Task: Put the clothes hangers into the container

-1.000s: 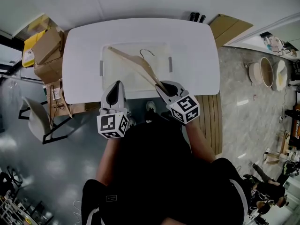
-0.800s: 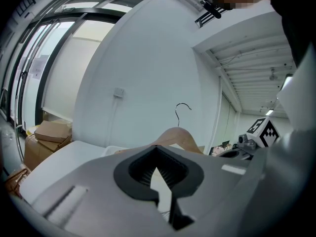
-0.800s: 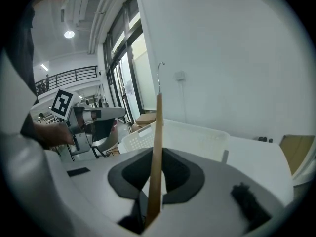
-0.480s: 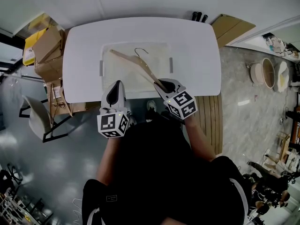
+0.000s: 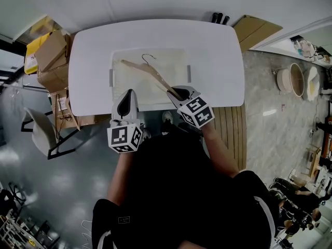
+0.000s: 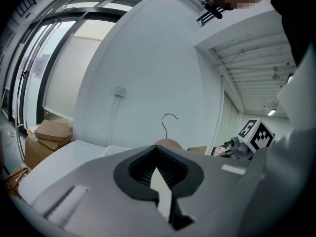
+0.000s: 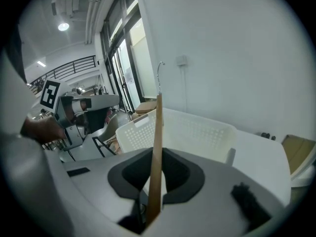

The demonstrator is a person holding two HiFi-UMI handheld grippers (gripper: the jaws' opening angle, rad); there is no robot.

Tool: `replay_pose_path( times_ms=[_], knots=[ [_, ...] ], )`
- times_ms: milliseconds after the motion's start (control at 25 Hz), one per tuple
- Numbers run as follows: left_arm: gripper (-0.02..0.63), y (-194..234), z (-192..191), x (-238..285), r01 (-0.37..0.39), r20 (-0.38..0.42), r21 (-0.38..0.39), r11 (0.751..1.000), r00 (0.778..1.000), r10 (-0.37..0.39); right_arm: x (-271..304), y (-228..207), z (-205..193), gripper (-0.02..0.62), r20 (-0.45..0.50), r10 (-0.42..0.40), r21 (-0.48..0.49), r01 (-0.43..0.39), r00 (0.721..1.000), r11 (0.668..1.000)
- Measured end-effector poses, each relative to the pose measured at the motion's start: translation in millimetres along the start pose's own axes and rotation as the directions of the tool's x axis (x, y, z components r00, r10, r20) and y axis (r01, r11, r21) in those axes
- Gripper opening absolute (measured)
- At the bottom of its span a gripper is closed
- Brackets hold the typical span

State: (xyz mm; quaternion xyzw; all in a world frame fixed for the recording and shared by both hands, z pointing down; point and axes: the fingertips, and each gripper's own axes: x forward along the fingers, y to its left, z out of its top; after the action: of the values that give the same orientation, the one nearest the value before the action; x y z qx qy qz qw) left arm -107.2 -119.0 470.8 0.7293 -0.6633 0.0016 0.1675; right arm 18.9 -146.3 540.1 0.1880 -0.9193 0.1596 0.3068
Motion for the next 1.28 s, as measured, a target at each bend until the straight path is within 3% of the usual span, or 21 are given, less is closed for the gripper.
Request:
replay_pose_path(
  times_ms=[1280],
  knots=[
    [0.003,8,-5,18,-0.009,-0.027,-0.012,1.0,1.0,0.008,32,-18,-14,0.06,-0.147,0.012,0.013,-0.01,0.989,1.0]
  ],
)
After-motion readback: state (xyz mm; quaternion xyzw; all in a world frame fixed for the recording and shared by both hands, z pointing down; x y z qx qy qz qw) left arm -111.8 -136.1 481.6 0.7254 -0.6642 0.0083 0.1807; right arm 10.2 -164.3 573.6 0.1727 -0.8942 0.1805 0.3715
